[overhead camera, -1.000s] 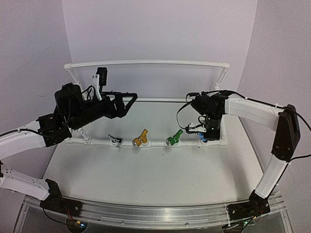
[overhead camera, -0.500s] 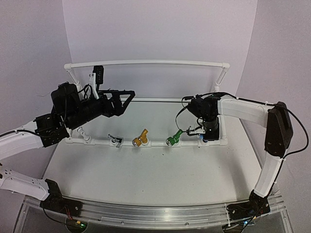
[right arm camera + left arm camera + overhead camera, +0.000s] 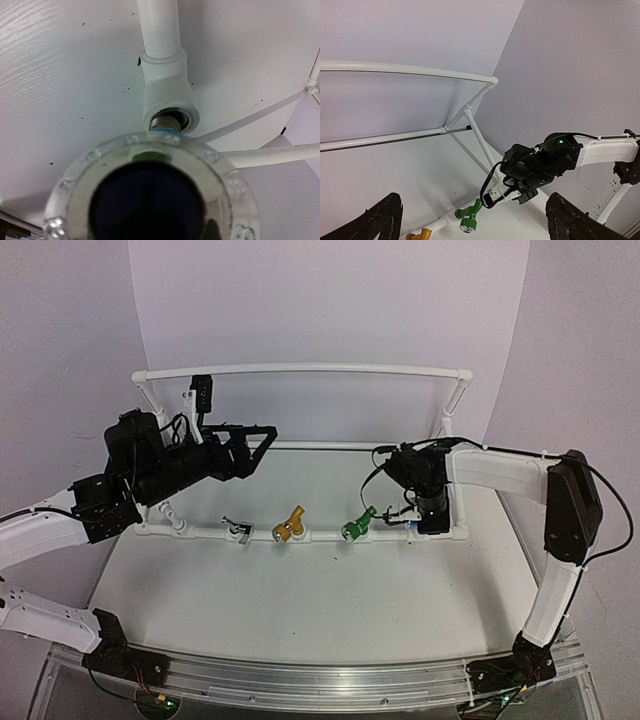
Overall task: Install the water faucets
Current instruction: Screw the water faucet onto the adaptor.
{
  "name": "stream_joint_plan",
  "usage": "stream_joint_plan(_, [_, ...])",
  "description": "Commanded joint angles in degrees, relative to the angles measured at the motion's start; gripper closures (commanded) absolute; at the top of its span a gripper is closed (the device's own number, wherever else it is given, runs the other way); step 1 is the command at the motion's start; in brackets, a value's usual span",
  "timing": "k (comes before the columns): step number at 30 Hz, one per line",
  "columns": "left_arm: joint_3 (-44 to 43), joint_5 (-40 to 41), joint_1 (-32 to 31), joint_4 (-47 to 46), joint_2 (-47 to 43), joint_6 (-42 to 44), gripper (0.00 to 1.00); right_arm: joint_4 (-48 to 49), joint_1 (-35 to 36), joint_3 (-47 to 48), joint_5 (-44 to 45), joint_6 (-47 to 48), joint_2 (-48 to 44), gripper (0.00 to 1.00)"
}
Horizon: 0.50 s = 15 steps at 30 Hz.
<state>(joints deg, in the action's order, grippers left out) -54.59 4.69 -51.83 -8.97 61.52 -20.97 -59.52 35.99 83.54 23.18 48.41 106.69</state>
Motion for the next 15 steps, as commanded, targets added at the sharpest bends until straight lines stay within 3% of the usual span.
stream_joint_plan(1, [-0.1,0.7,0.3,-0.2,-1.3,0.7,0.00,2.1,0.0,-1.4,0.9,0.9,-0.3,1.00])
stream_joint_plan(15, [0.0,0.9,0.3,-0.1,-1.3,0.8,0.00,11.7,0.3,-7.5,3.1,2.7,-4.7,1.00])
